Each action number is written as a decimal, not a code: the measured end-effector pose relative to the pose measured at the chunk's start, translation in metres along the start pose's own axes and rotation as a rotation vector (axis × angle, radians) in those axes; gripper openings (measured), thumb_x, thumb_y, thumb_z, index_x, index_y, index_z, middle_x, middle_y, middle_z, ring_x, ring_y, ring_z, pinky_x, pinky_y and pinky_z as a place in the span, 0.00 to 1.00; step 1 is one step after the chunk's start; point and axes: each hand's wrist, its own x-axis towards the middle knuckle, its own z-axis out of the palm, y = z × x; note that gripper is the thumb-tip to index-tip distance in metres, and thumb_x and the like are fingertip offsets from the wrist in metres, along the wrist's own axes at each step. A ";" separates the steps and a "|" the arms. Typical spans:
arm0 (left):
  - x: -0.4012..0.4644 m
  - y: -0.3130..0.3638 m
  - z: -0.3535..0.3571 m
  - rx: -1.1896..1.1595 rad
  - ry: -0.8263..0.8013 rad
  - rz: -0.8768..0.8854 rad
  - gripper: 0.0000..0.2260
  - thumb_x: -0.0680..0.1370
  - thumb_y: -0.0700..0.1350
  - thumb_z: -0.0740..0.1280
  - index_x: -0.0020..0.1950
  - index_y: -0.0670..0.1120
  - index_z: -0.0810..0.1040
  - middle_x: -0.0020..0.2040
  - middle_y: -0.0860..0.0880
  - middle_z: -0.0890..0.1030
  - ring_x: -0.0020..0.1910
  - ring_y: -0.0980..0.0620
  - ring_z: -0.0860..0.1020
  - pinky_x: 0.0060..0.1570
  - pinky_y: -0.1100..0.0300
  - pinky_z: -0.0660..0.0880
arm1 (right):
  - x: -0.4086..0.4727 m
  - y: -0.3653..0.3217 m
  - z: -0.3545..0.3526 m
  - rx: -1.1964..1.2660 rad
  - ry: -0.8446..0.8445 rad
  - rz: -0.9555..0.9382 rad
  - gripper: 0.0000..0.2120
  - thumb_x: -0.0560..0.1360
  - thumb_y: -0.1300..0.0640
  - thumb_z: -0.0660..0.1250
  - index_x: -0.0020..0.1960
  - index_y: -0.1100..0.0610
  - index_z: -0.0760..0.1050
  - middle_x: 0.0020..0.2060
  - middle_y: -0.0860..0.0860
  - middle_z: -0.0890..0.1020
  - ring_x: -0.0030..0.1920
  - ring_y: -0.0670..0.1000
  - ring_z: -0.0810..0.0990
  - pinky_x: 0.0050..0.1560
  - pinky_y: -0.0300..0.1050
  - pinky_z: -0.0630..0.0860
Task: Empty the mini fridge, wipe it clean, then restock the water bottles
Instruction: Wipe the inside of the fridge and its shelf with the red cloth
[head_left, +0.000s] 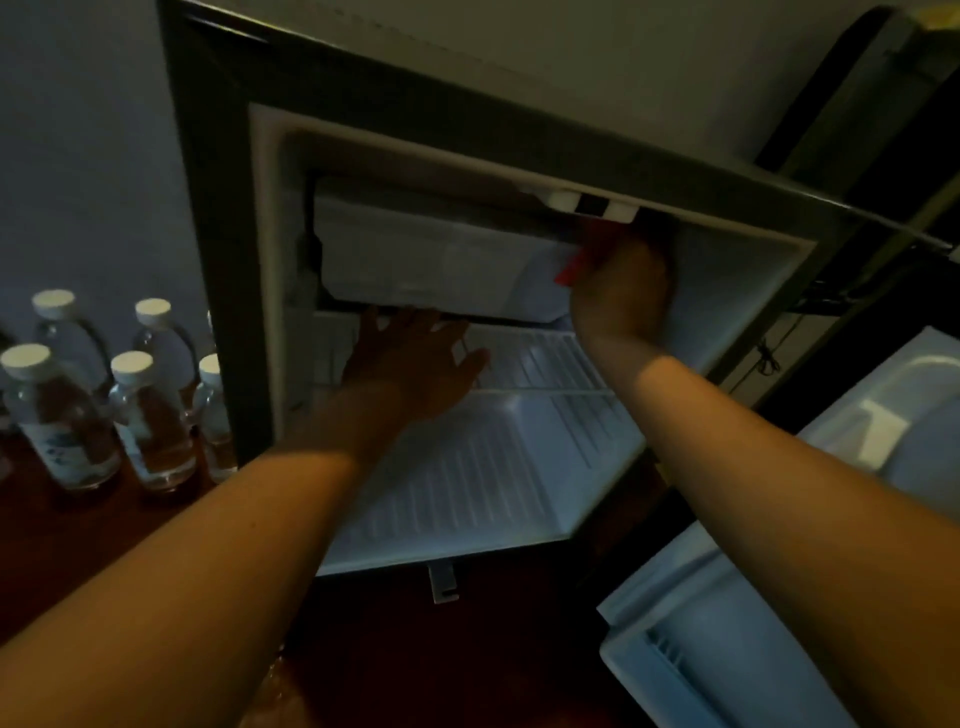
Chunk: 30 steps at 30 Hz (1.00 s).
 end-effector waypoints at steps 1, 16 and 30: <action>0.000 0.000 0.000 0.014 0.017 0.000 0.30 0.80 0.68 0.44 0.80 0.60 0.51 0.82 0.55 0.50 0.80 0.52 0.48 0.76 0.45 0.39 | 0.003 -0.007 0.002 -0.031 -0.001 0.013 0.15 0.81 0.56 0.61 0.64 0.59 0.76 0.62 0.58 0.78 0.64 0.59 0.75 0.62 0.51 0.71; 0.002 0.002 -0.003 -0.023 0.077 -0.046 0.27 0.80 0.69 0.50 0.77 0.61 0.61 0.78 0.52 0.63 0.75 0.48 0.63 0.75 0.51 0.57 | 0.009 0.001 0.078 0.095 0.186 -0.174 0.20 0.76 0.43 0.54 0.55 0.47 0.82 0.57 0.56 0.81 0.64 0.61 0.73 0.72 0.53 0.53; -0.009 -0.003 0.001 -0.114 0.471 -0.056 0.10 0.77 0.53 0.62 0.46 0.51 0.81 0.47 0.49 0.82 0.45 0.47 0.78 0.51 0.51 0.79 | 0.000 -0.025 0.082 0.338 0.387 -0.099 0.17 0.72 0.53 0.55 0.35 0.59 0.80 0.38 0.59 0.84 0.45 0.61 0.80 0.57 0.54 0.71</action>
